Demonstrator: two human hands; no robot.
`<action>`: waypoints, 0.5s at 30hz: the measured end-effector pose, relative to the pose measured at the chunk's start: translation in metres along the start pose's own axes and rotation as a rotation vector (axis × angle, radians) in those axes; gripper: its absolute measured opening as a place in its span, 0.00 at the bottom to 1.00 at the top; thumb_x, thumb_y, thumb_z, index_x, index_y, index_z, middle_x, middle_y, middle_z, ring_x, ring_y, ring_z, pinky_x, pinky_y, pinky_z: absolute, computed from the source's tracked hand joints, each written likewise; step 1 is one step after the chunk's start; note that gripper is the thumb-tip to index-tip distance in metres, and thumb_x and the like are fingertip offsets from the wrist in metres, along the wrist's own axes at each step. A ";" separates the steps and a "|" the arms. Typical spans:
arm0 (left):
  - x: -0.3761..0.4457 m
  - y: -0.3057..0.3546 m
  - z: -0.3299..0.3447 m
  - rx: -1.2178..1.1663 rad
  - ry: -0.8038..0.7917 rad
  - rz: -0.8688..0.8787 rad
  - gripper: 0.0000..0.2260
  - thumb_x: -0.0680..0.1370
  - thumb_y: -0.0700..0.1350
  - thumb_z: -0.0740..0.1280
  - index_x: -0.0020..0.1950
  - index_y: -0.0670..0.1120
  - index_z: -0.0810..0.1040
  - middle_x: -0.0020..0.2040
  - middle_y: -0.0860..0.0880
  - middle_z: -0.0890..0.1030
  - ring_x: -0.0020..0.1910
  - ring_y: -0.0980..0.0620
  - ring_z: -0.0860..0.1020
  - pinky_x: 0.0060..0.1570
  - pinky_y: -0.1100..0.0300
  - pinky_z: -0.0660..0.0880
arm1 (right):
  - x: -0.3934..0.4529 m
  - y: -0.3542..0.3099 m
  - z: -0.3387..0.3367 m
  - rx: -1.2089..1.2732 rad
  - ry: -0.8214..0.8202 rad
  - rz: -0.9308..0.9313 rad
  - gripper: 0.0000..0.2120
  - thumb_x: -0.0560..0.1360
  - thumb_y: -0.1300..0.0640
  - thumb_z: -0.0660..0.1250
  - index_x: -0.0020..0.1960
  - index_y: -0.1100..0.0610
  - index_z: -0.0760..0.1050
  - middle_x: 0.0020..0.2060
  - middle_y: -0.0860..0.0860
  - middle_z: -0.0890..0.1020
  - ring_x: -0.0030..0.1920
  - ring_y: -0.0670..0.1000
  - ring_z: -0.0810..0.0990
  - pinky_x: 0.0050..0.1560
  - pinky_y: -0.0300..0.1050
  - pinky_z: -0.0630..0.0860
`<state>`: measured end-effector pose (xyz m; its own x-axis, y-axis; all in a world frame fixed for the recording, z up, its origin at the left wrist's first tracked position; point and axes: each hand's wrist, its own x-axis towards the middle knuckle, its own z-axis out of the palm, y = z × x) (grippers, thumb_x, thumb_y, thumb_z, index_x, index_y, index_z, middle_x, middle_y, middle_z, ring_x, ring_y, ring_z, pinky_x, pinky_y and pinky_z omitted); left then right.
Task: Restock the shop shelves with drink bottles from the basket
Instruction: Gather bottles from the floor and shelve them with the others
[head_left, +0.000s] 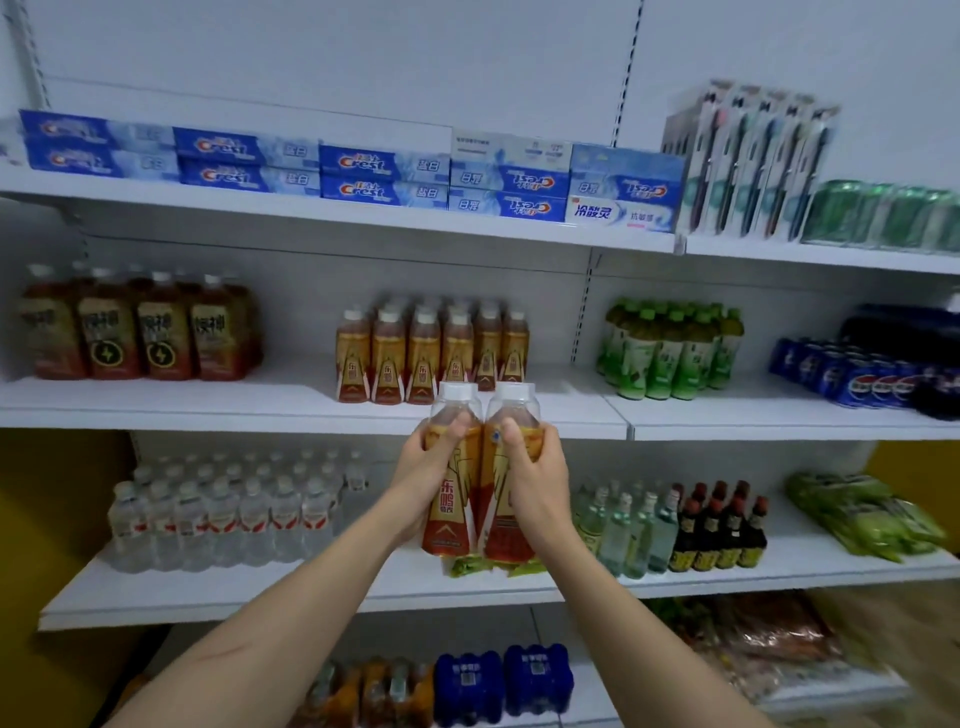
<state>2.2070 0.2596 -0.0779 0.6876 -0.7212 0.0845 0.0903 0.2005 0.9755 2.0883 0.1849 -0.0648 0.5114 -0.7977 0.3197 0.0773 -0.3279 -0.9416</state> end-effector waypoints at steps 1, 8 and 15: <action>0.014 0.000 -0.001 -0.006 -0.004 0.004 0.34 0.67 0.65 0.74 0.67 0.48 0.74 0.52 0.45 0.86 0.51 0.45 0.85 0.57 0.42 0.80 | 0.012 0.003 0.005 -0.003 0.010 0.001 0.14 0.79 0.40 0.63 0.53 0.50 0.71 0.45 0.48 0.81 0.45 0.45 0.81 0.43 0.41 0.75; 0.112 0.010 -0.014 -0.009 -0.026 0.015 0.53 0.55 0.71 0.79 0.75 0.51 0.67 0.57 0.44 0.84 0.55 0.46 0.84 0.59 0.42 0.79 | 0.094 0.020 0.039 -0.008 0.099 -0.016 0.16 0.78 0.38 0.63 0.54 0.49 0.72 0.47 0.47 0.82 0.48 0.47 0.82 0.51 0.49 0.79; 0.166 0.024 -0.010 0.045 -0.075 0.067 0.46 0.62 0.69 0.76 0.75 0.52 0.67 0.58 0.47 0.84 0.55 0.49 0.84 0.59 0.45 0.79 | 0.152 0.030 0.054 0.004 0.158 -0.035 0.19 0.76 0.34 0.62 0.55 0.48 0.72 0.48 0.46 0.83 0.49 0.46 0.83 0.53 0.53 0.80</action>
<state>2.3306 0.1509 -0.0421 0.6349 -0.7551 0.1634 0.0122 0.2213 0.9751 2.2142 0.0812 -0.0507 0.3678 -0.8556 0.3643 0.0957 -0.3549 -0.9300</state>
